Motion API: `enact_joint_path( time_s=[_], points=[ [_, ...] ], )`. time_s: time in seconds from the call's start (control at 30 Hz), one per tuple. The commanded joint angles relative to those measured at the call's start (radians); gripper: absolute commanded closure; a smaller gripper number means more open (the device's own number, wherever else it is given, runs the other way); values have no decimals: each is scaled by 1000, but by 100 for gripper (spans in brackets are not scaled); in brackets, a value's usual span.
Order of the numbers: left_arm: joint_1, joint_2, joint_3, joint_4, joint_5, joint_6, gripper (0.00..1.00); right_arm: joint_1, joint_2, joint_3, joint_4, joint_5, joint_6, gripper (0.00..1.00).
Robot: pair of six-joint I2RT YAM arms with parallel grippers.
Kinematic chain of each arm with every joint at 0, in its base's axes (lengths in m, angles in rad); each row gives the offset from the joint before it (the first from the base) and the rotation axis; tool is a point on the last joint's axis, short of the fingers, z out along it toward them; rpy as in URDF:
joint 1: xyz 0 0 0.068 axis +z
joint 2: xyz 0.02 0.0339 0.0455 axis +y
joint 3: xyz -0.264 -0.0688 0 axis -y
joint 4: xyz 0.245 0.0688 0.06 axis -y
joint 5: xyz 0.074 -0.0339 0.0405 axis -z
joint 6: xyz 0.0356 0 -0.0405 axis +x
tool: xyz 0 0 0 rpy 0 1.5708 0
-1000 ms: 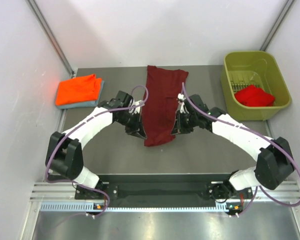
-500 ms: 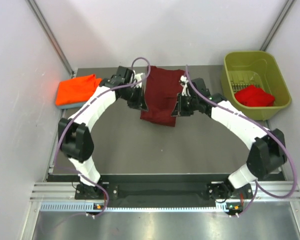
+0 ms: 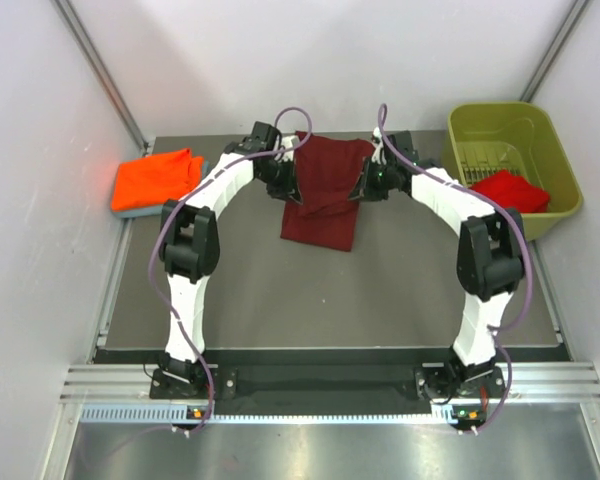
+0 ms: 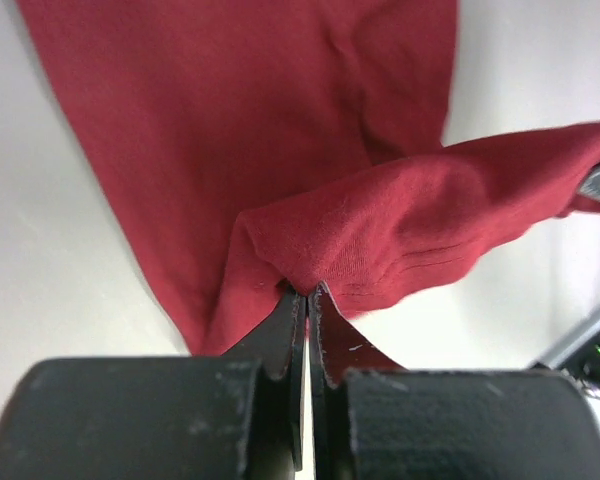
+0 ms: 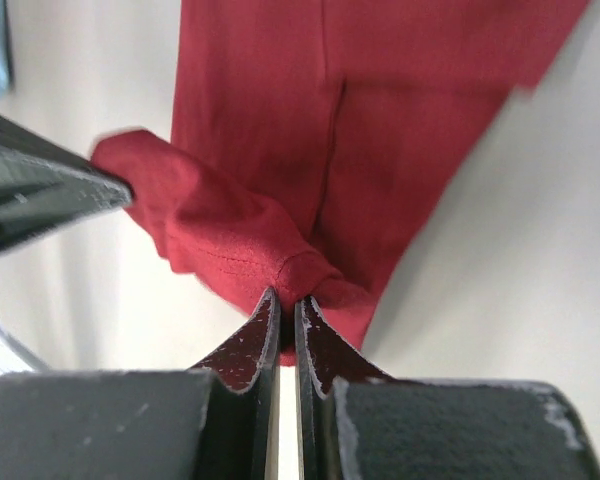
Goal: Fold and stack the t-shirts
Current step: Fold the tshirt
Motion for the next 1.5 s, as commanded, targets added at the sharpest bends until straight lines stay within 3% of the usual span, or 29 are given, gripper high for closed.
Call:
enact_joint_path(
  time_s=[0.0, 0.33, 0.87, 0.93, 0.97, 1.0, 1.1, 1.27, 1.47],
  points=[
    [5, 41, 92, 64, -18, 16, 100, -30, 56, 121, 73, -36, -10, 100],
    [8, 170, 240, 130, -107, 25, 100, -69, 202, 237, 83, -50, 10, 100],
    [21, 199, 264, 149, -222, 19, 100, -41, 284, 300, 120, -37, 4, 98],
    [21, 196, 267, 146, -264, 5, 90, -36, 269, 287, 122, -21, -2, 85],
    [21, 184, 267, 141, -278, 5, 84, -38, 260, 281, 122, -14, -4, 73],
    [21, 171, 267, 136, -293, 5, 69, -36, 231, 274, 116, -9, -8, 67],
    [24, 106, 239, 98, -318, 12, 47, -49, 153, 227, 76, -23, 8, 59],
    [62, -20, 35, 58, -232, -51, 45, -82, 45, 36, 62, -157, 80, 58],
    [76, -73, -178, 60, -120, -88, 44, -78, -38, -169, 105, -207, 131, 55]
  ],
)
